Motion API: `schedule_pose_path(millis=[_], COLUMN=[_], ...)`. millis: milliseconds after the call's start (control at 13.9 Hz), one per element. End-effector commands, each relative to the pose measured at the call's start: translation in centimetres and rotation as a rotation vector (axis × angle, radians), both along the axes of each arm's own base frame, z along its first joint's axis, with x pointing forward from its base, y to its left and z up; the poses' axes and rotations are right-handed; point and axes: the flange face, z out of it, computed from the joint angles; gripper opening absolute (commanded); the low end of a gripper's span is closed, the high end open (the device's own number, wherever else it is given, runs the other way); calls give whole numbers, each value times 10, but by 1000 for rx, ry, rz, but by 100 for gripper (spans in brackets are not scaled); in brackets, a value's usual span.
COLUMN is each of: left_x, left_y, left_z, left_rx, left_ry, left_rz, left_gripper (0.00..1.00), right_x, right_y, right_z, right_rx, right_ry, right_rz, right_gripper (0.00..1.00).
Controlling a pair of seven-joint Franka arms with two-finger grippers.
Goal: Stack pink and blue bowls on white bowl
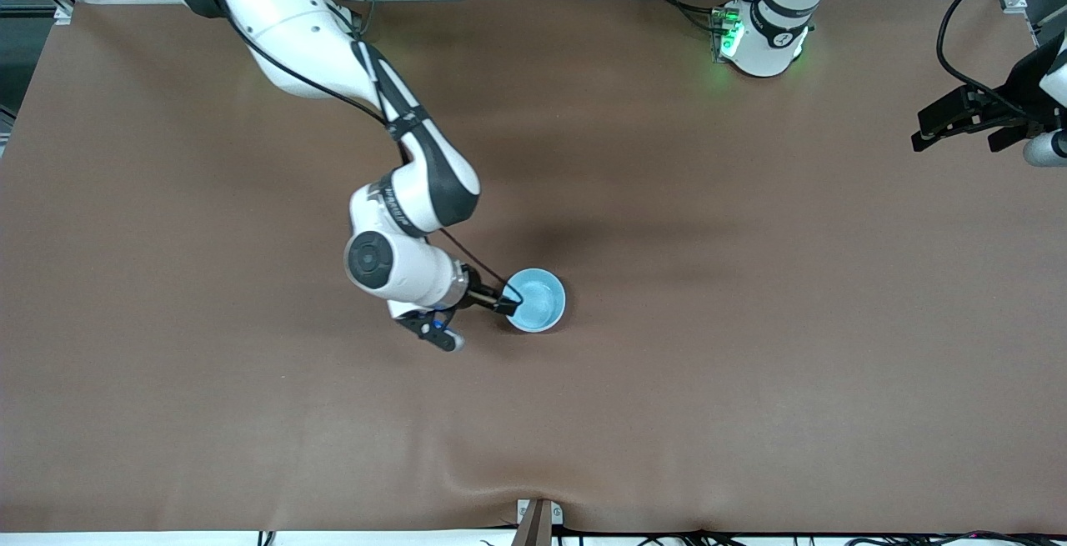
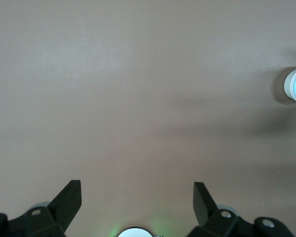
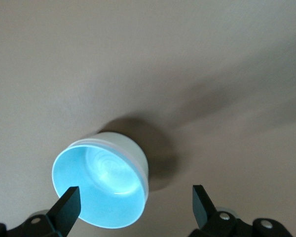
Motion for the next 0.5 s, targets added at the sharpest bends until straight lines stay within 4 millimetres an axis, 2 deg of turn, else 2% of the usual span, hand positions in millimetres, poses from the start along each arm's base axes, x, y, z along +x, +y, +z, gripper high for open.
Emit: schedule_pose_path(millis=[0,72,144,288,432], left_x=[-19,-23,-25,-20,-21], left_y=[-2,-2,-2,-2,-4], left_z=[0,-2,-3,-1,0], left_rx=[-12,-13,-14,-13,-11], left_ry=[0,-9,-13,-23,-21], left_rz=[4,5,6,4,0], left_gripper=[100,100,100,100,100], right_x=[17,21,22,14,4], right_y=[-70,-100,-128,-182,-232], right_z=[60,80,92,121,137], right_rx=[-25,-39,-68,-91,-90], right_ry=[-1,-20,-47,-88,-96], right_rz=[74,131,193,280,330], right_gripper=[100,100,100,100,100])
